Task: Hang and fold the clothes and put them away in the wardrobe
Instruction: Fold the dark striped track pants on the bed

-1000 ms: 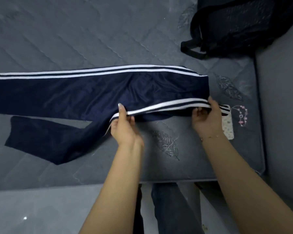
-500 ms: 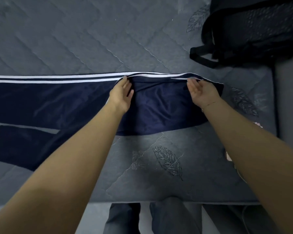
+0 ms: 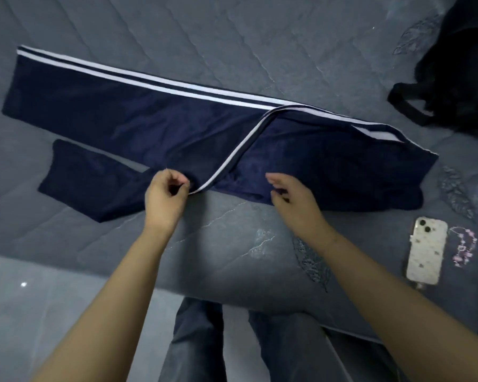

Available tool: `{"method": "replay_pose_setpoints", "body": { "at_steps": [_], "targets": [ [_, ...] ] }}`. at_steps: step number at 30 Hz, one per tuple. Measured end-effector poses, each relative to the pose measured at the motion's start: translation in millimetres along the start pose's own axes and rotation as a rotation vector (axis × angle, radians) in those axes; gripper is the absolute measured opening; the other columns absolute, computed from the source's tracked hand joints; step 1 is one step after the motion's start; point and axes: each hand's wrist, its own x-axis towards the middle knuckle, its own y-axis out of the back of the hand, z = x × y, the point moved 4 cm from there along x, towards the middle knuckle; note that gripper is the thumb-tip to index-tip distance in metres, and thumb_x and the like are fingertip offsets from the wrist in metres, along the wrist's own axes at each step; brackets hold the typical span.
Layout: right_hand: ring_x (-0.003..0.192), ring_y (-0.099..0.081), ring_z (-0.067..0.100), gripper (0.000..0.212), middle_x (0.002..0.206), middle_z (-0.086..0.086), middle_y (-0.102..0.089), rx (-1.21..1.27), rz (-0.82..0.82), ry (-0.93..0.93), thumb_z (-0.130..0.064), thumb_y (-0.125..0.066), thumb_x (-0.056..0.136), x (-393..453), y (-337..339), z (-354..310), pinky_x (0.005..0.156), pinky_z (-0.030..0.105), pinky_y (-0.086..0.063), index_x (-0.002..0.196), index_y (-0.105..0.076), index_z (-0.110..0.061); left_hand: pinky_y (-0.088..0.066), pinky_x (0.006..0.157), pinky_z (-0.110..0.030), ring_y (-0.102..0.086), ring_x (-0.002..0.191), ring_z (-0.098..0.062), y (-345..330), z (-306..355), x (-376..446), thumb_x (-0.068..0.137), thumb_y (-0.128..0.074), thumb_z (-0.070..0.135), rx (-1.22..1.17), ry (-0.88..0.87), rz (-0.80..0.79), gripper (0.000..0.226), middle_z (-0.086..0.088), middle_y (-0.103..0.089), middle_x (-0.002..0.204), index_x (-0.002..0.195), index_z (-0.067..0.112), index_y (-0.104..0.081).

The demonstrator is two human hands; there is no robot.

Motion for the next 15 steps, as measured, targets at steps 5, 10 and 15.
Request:
{"method": "replay_pose_setpoints", "body": {
  "at_steps": [5,10,15],
  "targets": [
    [0.107,-0.054,0.011,0.037,0.122,0.003,-0.056,-0.091,-0.132,0.007,0.004,-0.051,0.093,7.4,-81.4,-32.5,0.097,0.018,-0.043,0.126,-0.06,-0.01,-0.021,0.109,-0.051,-0.03,0.131,-0.031,77.6,-95.4,6.4,0.071,-0.082,0.039,0.577,0.103,-0.061,0.07,-0.007,-0.037,0.139,0.131,0.025,-0.05],
    [0.102,-0.057,0.009,0.038,0.122,0.002,-0.056,0.216,0.007,-0.336,-0.01,-0.056,0.096,23.3,-147.9,-43.3,0.091,0.021,-0.05,0.133,-0.049,-0.016,-0.009,0.115,-0.057,-0.007,0.147,-0.029,127.7,-162.3,33.0,0.074,-0.081,0.034,0.676,0.098,-0.146,0.081,-0.006,-0.015,0.159,0.143,0.032,-0.039],
    [0.111,-0.061,0.028,0.06,0.127,0.013,-0.057,0.704,0.44,-0.69,-0.015,-0.068,0.091,33.7,-196.3,-57.3,0.094,0.038,-0.053,0.139,-0.033,-0.01,-0.026,0.11,-0.042,-0.049,0.127,-0.028,149.8,-156.2,80.7,0.083,-0.071,0.01,0.489,-0.191,-0.133,0.013,-0.005,-0.058,0.134,0.096,0.007,-0.069]
  ]
}}
